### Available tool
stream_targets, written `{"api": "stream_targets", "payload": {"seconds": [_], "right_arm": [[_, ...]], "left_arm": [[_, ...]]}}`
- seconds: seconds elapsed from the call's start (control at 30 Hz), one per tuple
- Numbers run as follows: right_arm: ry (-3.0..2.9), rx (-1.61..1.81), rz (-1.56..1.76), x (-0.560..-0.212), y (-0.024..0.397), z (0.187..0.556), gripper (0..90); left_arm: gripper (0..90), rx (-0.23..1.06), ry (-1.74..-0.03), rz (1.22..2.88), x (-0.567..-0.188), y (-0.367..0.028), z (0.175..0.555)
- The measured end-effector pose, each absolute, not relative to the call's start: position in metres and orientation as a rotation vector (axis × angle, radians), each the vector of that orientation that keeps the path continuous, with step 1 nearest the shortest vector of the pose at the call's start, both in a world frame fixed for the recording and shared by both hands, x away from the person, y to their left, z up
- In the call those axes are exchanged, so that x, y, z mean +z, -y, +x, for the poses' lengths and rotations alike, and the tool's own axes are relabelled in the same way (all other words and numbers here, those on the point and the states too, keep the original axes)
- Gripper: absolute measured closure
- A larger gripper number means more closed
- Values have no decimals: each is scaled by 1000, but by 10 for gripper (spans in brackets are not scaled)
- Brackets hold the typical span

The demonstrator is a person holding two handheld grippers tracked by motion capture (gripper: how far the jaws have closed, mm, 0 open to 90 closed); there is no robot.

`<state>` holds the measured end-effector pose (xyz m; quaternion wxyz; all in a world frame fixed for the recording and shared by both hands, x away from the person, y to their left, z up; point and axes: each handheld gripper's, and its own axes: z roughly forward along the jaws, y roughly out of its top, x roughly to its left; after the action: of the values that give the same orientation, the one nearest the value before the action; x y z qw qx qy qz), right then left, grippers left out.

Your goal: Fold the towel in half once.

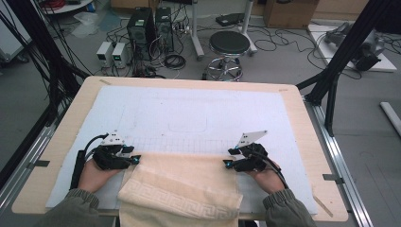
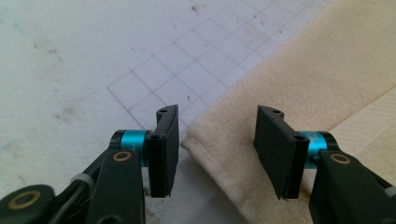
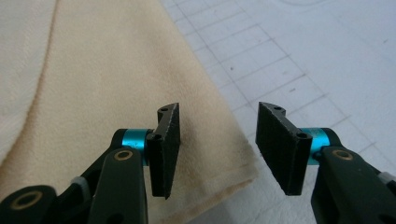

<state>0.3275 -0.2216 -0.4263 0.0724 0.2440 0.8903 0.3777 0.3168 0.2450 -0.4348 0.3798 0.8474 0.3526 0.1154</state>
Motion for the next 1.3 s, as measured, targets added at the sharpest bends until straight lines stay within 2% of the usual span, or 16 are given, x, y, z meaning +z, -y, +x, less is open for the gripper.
{"api": "stream_targets", "payload": {"seconds": [0.1,0.2,0.33,0.4,0.53,0.7,1.0,1.2,1.23,1.3], "right_arm": [[-2700,1121,733,-431,221,330,504],[-2733,1121,732,-435,219,333,551],[-2767,1153,752,-436,221,335,646],[-2793,1167,743,-436,221,334,744],[-2814,1182,733,-434,220,335,806],[-2751,1146,738,-416,219,351,824],[-2604,1108,869,-385,224,423,828],[-2532,1101,880,-353,224,454,830],[-2528,1106,877,-351,225,458,823],[-2540,1124,900,-351,226,464,716]], "left_arm": [[504,247,-925,2142,-437,-248,319],[531,242,-934,2139,-437,-248,319],[657,204,-939,2139,-436,-247,318],[767,186,-931,2140,-435,-245,318],[825,231,-930,2151,-432,-242,319],[830,297,-995,2065,-416,-238,341],[830,460,-1046,2022,-372,-218,405],[828,532,-1045,2007,-342,-211,432],[816,537,-1044,2013,-342,-211,434],[708,532,-1064,2014,-344,-212,435]]}}
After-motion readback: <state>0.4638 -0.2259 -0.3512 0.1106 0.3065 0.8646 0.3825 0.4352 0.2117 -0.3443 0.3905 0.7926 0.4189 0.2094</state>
